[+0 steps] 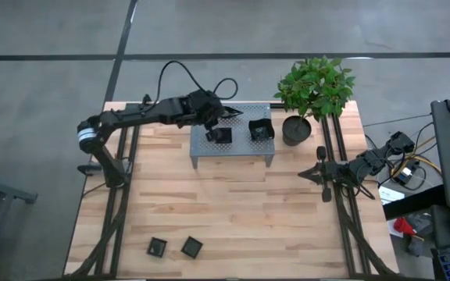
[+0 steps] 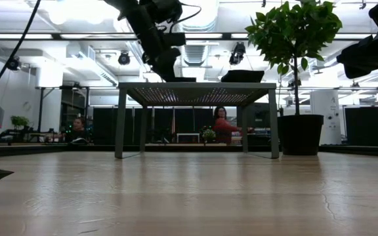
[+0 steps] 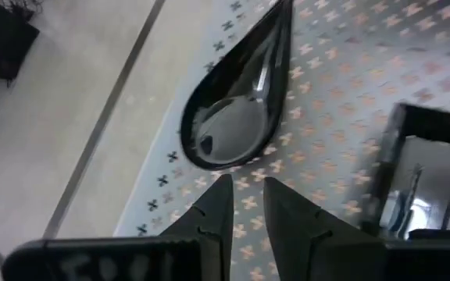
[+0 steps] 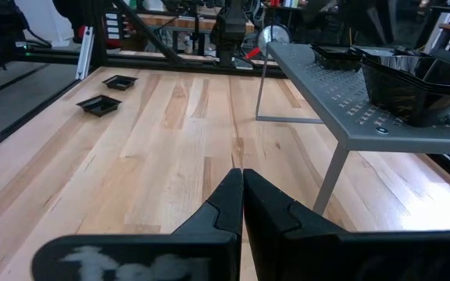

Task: Pick & Place Mini shaped plates
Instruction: Stack the black square plate on top of the black square plates on the shelf

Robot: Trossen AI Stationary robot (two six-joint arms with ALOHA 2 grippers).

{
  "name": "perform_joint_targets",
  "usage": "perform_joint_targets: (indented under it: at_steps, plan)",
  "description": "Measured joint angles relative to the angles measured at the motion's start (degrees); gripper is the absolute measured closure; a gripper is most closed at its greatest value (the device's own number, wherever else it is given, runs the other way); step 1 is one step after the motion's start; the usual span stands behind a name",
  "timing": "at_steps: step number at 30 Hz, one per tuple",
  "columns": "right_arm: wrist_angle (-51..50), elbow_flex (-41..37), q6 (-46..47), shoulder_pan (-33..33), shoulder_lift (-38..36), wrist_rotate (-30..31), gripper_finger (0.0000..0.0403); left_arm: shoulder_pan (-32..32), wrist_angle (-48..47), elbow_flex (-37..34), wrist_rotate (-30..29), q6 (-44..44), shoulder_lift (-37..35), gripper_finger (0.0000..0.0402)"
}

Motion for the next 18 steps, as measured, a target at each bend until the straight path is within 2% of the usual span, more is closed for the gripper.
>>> perform_joint_targets:
  at_steps: [9, 18]
  plan:
    - [0.0, 0.0, 0.0, 0.0, 0.0, 0.0, 0.0394, -6.3, -4.7, 0.0, 0.2, -4.8, -3.1, 0.0348]
    - [0.0, 0.0, 0.0, 0.0, 0.0, 0.0, 0.0394, -19.3, -11.4, -0.1, 1.3, -10.9, -4.0, 0.0347]
